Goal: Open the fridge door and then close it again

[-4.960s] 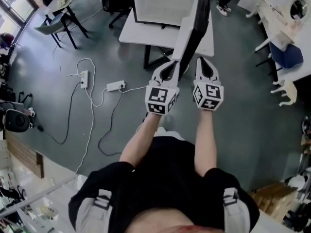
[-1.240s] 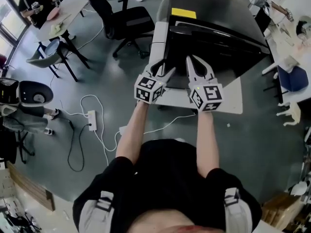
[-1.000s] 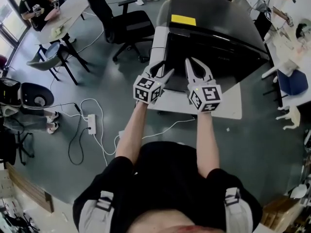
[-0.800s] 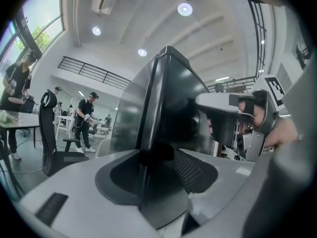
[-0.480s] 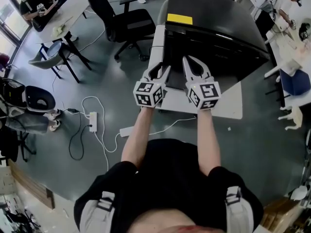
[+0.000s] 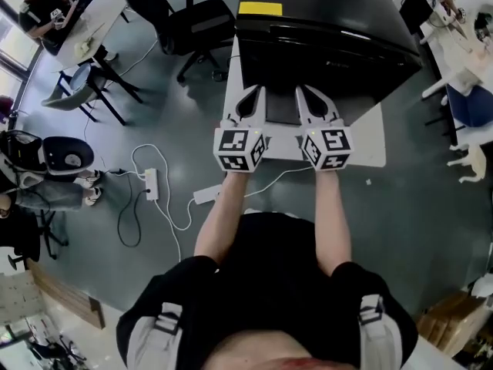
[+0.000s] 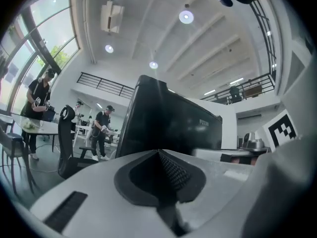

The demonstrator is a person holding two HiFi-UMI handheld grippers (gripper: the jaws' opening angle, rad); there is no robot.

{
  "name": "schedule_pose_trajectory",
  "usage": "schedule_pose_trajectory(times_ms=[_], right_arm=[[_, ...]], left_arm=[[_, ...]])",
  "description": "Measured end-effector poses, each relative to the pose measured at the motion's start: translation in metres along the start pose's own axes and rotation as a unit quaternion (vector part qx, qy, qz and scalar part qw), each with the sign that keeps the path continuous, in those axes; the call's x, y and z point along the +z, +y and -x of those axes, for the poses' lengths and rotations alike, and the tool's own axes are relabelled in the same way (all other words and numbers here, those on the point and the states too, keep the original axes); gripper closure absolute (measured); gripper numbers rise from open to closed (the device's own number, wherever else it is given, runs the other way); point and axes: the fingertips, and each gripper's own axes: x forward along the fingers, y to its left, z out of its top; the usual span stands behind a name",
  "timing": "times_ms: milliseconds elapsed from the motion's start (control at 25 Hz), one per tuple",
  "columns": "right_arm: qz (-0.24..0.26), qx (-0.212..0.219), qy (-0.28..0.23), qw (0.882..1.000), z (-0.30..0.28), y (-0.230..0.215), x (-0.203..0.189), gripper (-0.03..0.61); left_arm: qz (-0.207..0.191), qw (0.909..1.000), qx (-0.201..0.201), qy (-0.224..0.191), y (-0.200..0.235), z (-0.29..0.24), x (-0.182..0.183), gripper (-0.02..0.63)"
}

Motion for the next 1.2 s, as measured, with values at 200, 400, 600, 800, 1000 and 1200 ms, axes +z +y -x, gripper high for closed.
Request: schedule_pose_trajectory(times_ms=[200,400,600,800,1000,1200], right_arm=[[-0.006,-0.022,0.008,1.000,0.019,-0.025,-0.005,0.583],[-0.008,-0.035,0.003,0.999,0.032,-0.038,-0.002,0.584],[-0.008,-0.037,0.009,0.999,0.038,-0.043,-0.005,0.584],[-0.007,-0.028,0.011,1.000,0.035,-0.038,-0.009,0.583],[-0.006,-0.025,0.014,1.000,0.034,-0.036,-0.010,0.584],[-0.004,-0.027,0.016,1.000,0.034,-0.037,-0.013,0.583]], left_arm=[[0.001,0.9998,-0.009,0.016,-0.023,-0.008,-0.013,0.614],[-0.002,0.9994,-0.026,0.020,-0.041,-0.016,-0.016,0.614],[0.010,0.9995,-0.024,0.019,-0.041,-0.017,-0.015,0.614],[0.007,0.9993,-0.029,0.023,-0.045,-0.016,-0.020,0.614],[0.004,0.9994,-0.022,0.027,-0.041,-0.015,-0.022,0.614],[0.003,0.9994,-0.021,0.027,-0.040,-0.015,-0.022,0.614]])
